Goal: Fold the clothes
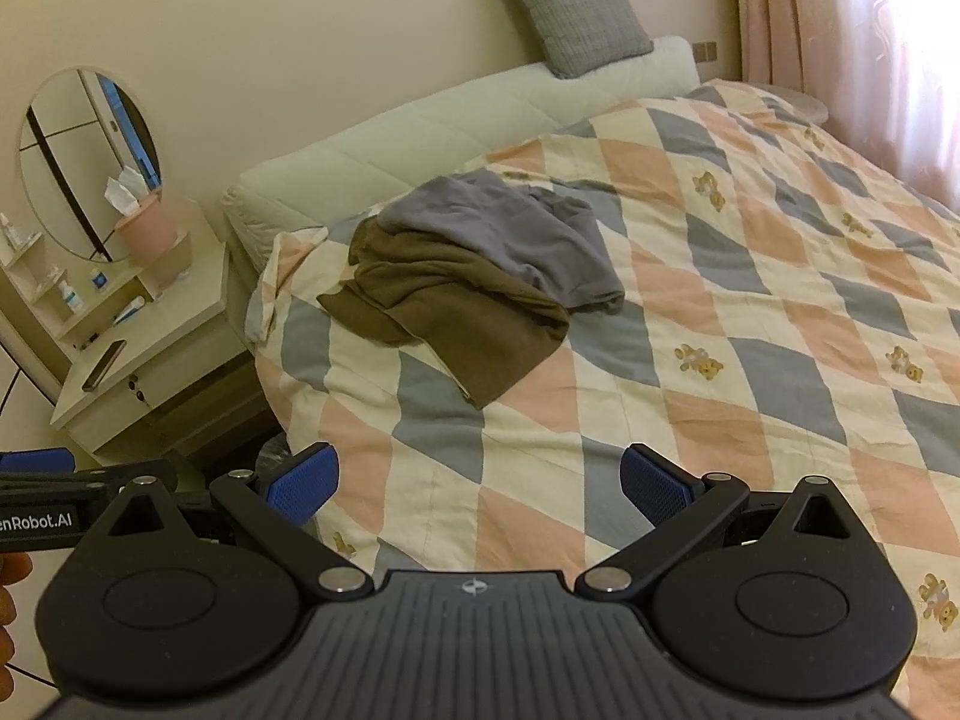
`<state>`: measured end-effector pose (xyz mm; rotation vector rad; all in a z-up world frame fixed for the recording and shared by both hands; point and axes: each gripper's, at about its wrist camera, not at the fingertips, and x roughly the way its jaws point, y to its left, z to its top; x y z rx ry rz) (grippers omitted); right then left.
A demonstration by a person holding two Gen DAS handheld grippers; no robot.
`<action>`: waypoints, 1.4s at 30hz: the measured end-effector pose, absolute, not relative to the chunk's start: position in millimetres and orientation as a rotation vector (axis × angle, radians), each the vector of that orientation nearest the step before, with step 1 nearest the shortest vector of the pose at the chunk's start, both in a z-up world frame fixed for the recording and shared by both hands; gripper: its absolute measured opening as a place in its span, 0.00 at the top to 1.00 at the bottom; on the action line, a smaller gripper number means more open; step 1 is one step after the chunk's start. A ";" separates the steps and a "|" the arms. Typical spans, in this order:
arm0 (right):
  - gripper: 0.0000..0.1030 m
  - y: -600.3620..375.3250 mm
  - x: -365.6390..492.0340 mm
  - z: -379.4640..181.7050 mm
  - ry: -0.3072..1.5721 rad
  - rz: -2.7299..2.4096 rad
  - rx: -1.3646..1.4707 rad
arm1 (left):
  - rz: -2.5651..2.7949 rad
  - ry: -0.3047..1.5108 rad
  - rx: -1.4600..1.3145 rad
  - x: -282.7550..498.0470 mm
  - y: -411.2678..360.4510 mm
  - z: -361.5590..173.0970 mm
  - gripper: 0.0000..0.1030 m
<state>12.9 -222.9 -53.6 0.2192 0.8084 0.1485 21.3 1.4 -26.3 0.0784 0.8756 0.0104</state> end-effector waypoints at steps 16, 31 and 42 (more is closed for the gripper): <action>0.00 -222.3 106.8 -79.5 0.910 0.024 0.276 | -0.093 0.956 0.137 154.6 6.4 -54.7 0.01; 0.00 -213.5 211.1 -101.6 0.997 -0.134 0.341 | -0.216 1.048 0.192 291.5 9.1 -77.8 0.01; 0.00 -212.8 267.6 -110.1 0.877 -0.211 0.429 | -0.234 1.205 0.090 371.6 25.2 -125.6 0.01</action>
